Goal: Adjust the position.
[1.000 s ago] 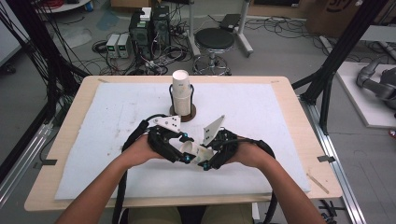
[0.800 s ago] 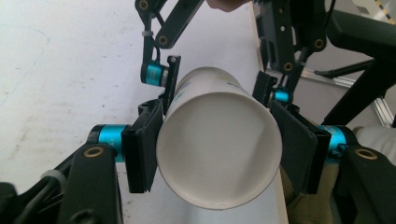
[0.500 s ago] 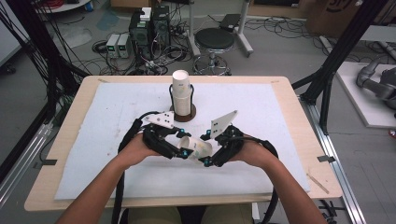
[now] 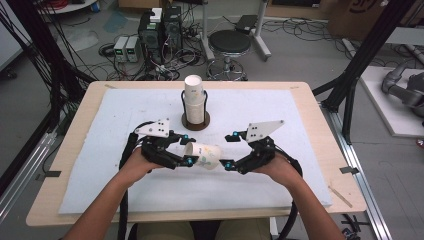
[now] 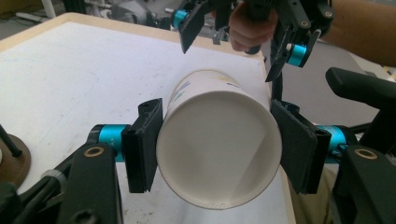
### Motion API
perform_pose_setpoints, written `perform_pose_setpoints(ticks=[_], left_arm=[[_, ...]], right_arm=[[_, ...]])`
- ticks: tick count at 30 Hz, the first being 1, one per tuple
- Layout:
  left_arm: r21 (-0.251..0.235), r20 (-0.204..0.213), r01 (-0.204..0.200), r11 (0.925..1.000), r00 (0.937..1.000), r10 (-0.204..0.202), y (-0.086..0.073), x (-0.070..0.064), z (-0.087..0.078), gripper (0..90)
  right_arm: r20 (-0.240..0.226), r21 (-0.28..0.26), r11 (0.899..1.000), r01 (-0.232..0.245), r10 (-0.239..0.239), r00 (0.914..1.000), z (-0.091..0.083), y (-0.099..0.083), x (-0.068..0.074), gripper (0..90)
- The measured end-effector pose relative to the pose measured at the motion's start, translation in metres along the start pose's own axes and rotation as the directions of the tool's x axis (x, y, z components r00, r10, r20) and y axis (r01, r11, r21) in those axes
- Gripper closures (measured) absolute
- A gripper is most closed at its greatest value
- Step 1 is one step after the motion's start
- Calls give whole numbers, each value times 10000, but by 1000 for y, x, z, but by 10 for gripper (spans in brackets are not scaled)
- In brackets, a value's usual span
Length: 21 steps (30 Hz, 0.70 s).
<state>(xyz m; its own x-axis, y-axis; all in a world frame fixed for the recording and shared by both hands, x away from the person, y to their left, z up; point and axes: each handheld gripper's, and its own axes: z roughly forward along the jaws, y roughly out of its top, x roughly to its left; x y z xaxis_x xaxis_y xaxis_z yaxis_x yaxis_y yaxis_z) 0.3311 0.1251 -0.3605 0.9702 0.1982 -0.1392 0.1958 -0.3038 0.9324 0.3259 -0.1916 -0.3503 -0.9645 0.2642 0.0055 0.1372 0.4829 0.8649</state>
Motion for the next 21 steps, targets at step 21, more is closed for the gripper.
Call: perform_pose_setpoints(ticks=[21], left_arm=[[-1156,208,-233,9930,9994,259,-7,-6,-3,374]], right_arm=[[-343,-1506,9852,-821,778,9964,9,-37,4,196]])
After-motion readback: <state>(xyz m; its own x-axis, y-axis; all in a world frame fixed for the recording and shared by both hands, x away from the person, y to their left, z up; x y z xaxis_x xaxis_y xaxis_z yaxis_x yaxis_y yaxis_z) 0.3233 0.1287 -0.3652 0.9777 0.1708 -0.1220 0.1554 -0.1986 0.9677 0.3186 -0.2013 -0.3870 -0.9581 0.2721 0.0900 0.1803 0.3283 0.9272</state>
